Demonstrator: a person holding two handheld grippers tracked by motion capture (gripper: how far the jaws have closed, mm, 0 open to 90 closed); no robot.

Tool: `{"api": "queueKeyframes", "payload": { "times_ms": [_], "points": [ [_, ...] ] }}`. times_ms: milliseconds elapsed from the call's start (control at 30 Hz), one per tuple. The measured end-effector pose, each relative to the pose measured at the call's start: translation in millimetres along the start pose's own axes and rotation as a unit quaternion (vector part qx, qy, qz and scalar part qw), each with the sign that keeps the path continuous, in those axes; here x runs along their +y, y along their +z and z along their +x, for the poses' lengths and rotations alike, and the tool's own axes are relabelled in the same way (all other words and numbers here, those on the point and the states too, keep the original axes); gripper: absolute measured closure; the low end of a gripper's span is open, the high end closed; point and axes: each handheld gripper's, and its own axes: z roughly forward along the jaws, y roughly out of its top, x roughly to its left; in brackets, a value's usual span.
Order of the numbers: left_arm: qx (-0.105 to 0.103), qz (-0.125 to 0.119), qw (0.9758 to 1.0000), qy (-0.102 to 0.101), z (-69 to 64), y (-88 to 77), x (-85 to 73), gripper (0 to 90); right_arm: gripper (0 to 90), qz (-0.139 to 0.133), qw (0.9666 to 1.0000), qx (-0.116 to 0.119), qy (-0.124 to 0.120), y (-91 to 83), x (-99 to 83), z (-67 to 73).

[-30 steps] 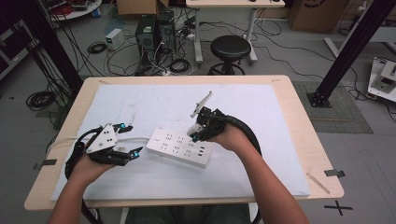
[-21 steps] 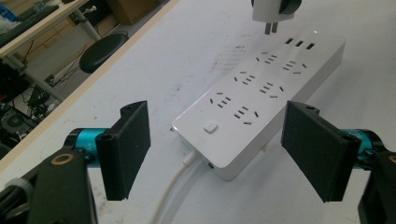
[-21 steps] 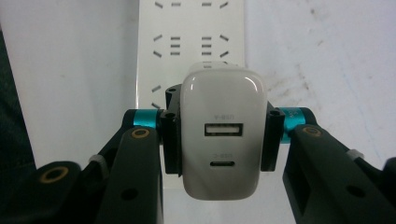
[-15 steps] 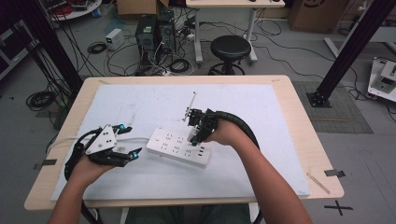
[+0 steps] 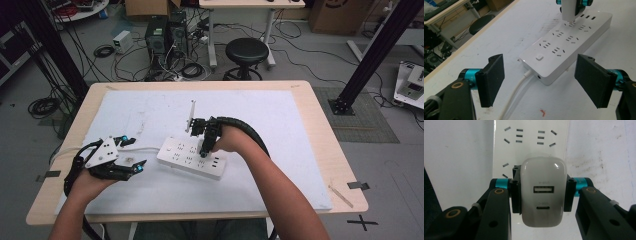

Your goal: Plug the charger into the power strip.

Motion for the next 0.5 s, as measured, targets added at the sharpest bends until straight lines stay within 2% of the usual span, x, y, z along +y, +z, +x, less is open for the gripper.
{"api": "queueKeyframes", "payload": {
  "times_ms": [67,167,367,433,500],
  "points": [
    [-0.001,-0.002,1.0,-0.002,-0.1,0.5,-0.6,24.0,62.9,0.004,1.0,0.004,0.0,2.0,0.1,-0.2],
    [-0.001,-0.002,1.0,-0.003,-0.1,1.3,-0.6,24.0,62.9,0.01,0.9999,-0.001,0.001,5.0,0.6,-1.5],
    [-0.004,-0.001,1.0,0.0,-1.2,6.2,1.9,24.1,63.3,0.008,0.9998,-0.002,0.018,8.4,4.3,-0.6],
    [-0.005,-0.001,1.0,0.001,-2.0,9.3,3.7,24.0,63.4,0.027,0.9995,-0.009,0.01,17.3,7.3,1.2],
    [-0.008,-0.001,1.0,0.005,-2.9,11.4,5.5,24.0,63.5,0.028,0.9994,-0.011,0.017,17.7,9.2,2.4]
  ]
}}
